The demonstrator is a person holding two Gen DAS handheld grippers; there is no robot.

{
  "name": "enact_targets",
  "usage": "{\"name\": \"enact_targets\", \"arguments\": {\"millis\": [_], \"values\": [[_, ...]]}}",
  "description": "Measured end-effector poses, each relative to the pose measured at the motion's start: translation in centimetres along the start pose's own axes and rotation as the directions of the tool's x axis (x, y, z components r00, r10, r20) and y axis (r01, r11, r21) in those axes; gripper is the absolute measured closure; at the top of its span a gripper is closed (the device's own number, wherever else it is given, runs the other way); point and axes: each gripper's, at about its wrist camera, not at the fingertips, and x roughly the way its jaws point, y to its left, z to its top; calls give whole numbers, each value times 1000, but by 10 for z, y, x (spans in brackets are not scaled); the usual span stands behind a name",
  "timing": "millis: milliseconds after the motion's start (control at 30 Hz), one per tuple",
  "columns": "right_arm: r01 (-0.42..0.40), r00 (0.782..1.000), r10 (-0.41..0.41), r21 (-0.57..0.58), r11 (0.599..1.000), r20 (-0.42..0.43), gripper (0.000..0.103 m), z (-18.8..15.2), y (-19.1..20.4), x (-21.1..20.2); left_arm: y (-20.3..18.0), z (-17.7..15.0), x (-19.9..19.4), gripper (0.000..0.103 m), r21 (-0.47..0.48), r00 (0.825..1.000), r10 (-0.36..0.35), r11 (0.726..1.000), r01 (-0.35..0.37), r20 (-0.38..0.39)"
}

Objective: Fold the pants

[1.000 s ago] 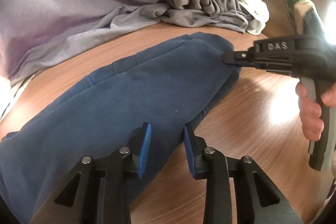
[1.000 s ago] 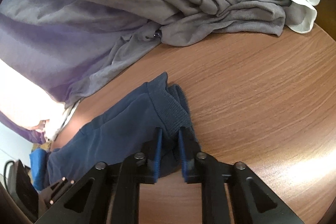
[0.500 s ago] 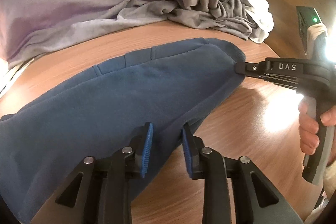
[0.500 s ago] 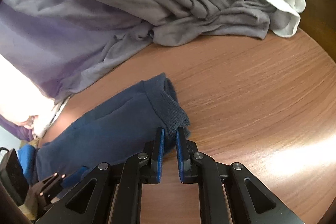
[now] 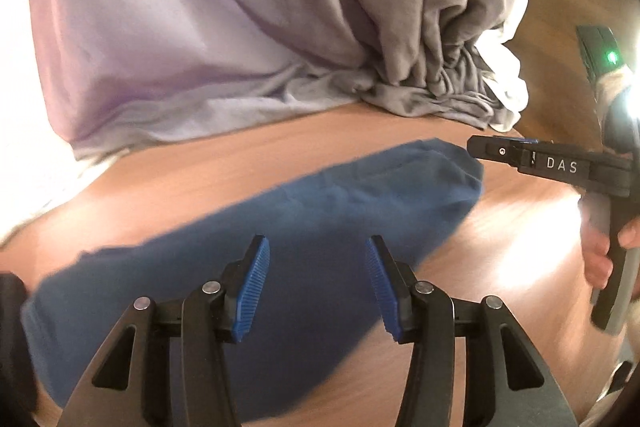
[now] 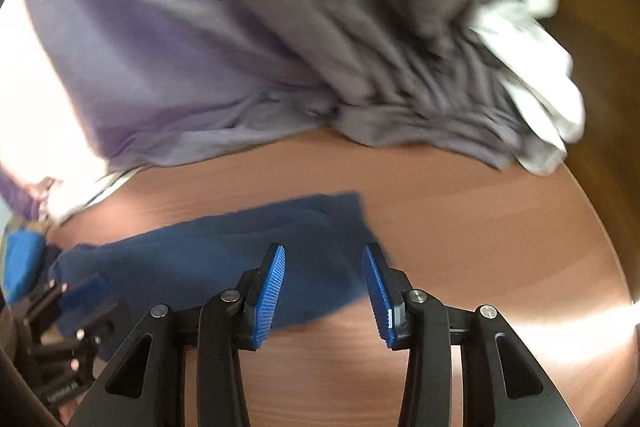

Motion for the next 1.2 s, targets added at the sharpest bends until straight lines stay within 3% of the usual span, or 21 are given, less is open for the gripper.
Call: {"name": "enact_targets", "arguments": {"millis": [167,367,567,700,800,1200], "values": [[-69,997,62,-139,988,-56,61,23,34,24,28,15,11,54,51,1000,-7,999,7,2],[-126,981,84,-249,960,-173,61,41,59,65,53,31,37,54,151,996,-51,987,62,-76],[-158,958,71,-303,940,-279,61,41,72,95,70,38,67,54,139,979,-108,981,133,-175],[-166,944,52,-331,929,-325,61,34,77,110,74,34,84,55,138,976,-86,984,115,-201],[-157,945,43,-337,928,-323,61,32,79,118,78,32,95,61,116,975,-67,989,93,-210],[-140,953,42,-313,939,-300,61,40,82,148,86,28,109,56,65,978,-37,997,51,-204]]}}
